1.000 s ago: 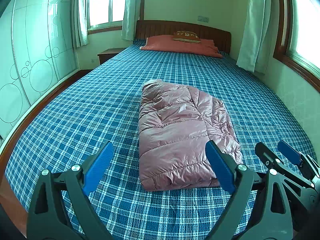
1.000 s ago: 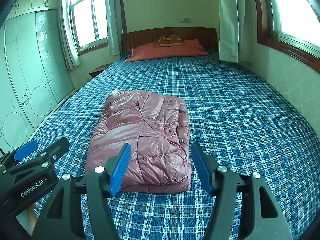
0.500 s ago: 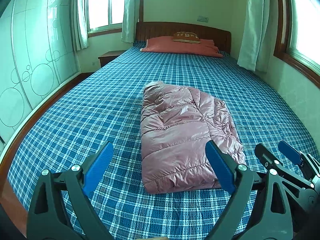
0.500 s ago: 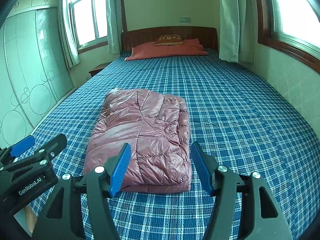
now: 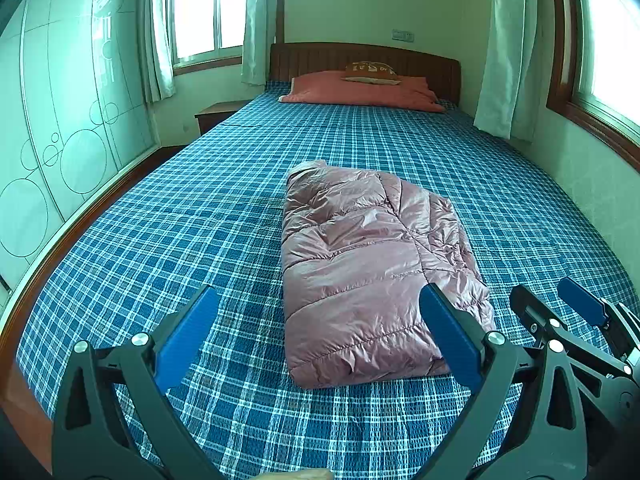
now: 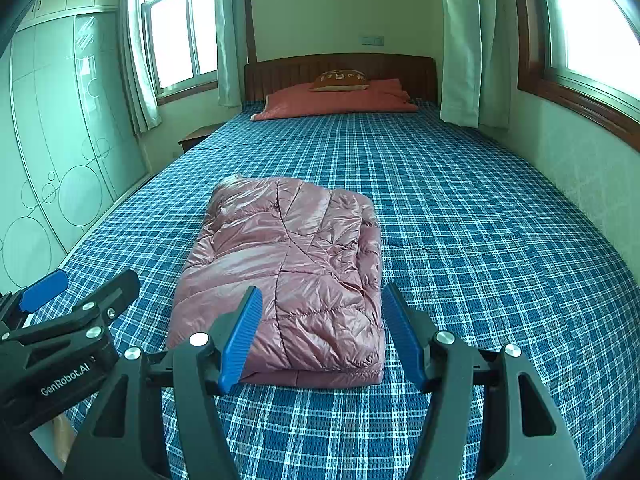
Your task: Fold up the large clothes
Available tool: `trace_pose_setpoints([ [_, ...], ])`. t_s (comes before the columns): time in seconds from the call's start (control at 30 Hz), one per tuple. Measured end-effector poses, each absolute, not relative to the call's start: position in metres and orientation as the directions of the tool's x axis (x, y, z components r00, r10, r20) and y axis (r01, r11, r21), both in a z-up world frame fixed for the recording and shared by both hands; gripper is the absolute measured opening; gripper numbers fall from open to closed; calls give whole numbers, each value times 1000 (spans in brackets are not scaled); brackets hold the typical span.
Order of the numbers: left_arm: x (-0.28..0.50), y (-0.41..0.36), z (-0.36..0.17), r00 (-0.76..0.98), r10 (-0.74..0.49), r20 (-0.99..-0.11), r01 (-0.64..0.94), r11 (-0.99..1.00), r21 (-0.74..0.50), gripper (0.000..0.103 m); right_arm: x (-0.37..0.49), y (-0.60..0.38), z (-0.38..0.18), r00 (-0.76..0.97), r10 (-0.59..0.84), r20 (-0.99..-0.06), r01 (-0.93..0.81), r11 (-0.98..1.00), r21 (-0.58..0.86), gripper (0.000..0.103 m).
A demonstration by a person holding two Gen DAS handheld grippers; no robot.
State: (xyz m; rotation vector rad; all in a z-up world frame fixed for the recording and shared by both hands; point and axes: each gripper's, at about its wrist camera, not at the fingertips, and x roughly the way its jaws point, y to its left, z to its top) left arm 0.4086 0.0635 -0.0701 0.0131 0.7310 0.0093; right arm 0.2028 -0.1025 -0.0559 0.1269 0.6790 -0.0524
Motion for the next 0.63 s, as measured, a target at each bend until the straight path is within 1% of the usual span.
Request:
trace_pose_setpoints([
  [0.17,411,66,-72,737,12,-675,-20,1000,-4,101,203,-102,-56,778,-7,-629,89,991,99,62],
  [0.27,412,67,-75,730,34,-683,-36,999,11,101,203,-102,-57,777,-7,-629,90,991,100,62],
  [0.33,414,67,-77,730,28,-682,-29,1000,10,101,203,-101,-58,775,-5,-632,89,991,101,62],
  [0.43,417,71,-81,734,70,-676,-71,997,27,101,204,-102,-59,775,-7,-631,92,991,101,62],
  [0.57,431,83,-95,705,74,-705,-90,996,14,101,205,-107,-63,773,-17,-635,103,990,99,63],
  [0.6,436,90,-100,696,82,-713,-109,994,7,101,206,-111,-65,770,-20,-638,107,989,98,70],
  [0.63,441,99,-107,682,93,-725,-132,991,3,101,207,-115,-67,770,-20,-637,109,989,100,74],
])
